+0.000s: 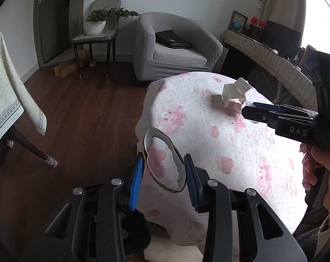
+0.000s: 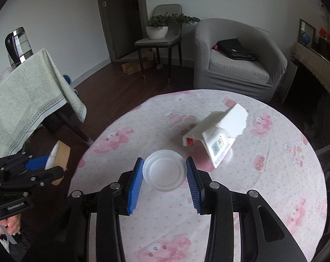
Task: Collect trash
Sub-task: 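Carry the tape roll and lid over the green bin with both grippers, then open the left gripper to drop the tape roll while the right gripper drops the lid into the bin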
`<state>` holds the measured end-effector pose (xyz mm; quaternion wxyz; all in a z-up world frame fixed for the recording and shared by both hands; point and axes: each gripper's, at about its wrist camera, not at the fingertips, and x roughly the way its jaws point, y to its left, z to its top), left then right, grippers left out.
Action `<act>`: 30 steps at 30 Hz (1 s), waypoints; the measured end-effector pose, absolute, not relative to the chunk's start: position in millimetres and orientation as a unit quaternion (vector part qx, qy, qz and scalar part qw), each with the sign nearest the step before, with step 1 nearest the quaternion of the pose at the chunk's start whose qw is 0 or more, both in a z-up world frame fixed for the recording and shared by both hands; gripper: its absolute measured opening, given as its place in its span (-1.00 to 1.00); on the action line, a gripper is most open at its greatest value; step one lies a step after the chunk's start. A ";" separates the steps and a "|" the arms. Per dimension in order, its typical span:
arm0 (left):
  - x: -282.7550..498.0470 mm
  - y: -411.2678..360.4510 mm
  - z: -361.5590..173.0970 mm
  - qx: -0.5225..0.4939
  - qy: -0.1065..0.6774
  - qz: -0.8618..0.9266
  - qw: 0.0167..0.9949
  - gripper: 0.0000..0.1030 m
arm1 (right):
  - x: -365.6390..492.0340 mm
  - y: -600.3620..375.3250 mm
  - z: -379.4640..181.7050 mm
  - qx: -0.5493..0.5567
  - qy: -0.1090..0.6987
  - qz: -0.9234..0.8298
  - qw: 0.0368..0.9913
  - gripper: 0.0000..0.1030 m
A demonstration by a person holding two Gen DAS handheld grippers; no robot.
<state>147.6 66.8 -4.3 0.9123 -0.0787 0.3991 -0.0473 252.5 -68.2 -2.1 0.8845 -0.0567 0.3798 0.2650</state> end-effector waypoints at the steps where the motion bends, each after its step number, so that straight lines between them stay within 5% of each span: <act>1: 146.3 71.3 -6.1 -0.081 0.400 -0.043 0.912 -0.24 | 250.5 -62.6 -1.0 -0.053 0.379 0.272 0.883 -0.23; 30: 115.2 203.6 -153.8 -0.144 0.555 0.077 0.815 -0.27 | 208.8 114.3 -19.6 -0.109 0.401 0.388 0.822 -0.22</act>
